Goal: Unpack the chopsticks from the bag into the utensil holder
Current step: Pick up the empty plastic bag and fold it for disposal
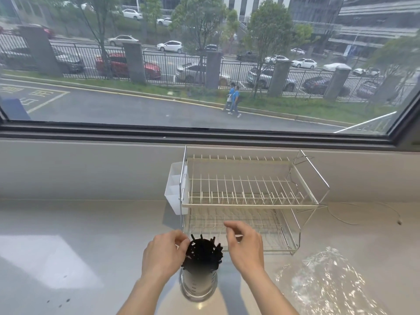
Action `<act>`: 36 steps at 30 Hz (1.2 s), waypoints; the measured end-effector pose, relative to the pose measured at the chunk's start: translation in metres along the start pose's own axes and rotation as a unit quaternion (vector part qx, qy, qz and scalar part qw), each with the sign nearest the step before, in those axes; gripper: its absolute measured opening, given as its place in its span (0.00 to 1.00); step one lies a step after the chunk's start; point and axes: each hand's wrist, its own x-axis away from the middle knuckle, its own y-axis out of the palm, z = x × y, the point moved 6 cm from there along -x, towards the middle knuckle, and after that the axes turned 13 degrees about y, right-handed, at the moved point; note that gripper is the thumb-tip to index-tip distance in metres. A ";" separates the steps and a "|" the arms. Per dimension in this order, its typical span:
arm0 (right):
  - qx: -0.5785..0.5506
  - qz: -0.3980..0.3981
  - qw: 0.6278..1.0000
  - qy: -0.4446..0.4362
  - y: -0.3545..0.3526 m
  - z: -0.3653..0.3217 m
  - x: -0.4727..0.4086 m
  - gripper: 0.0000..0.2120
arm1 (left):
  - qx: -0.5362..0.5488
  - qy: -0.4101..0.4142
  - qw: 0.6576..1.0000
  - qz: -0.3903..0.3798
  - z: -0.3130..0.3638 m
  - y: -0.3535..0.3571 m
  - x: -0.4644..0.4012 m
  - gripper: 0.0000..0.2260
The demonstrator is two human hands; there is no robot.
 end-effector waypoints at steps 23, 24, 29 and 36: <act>0.004 0.271 0.907 0.322 -0.198 0.219 0.037 0.07 | 0.123 0.258 0.950 -0.127 0.223 0.142 -0.007 0.04; 0.008 0.279 0.898 0.341 -0.209 0.233 0.041 0.06 | 0.115 0.257 0.948 -0.148 0.227 0.159 -0.004 0.05; 0.005 0.270 0.839 0.472 -0.242 0.302 0.060 0.05 | 0.060 0.228 0.945 -0.227 0.229 0.229 0.006 0.17; -0.100 0.153 0.797 0.576 -0.219 0.362 0.069 0.22 | -0.043 0.183 0.924 -0.333 0.223 0.291 0.006 0.27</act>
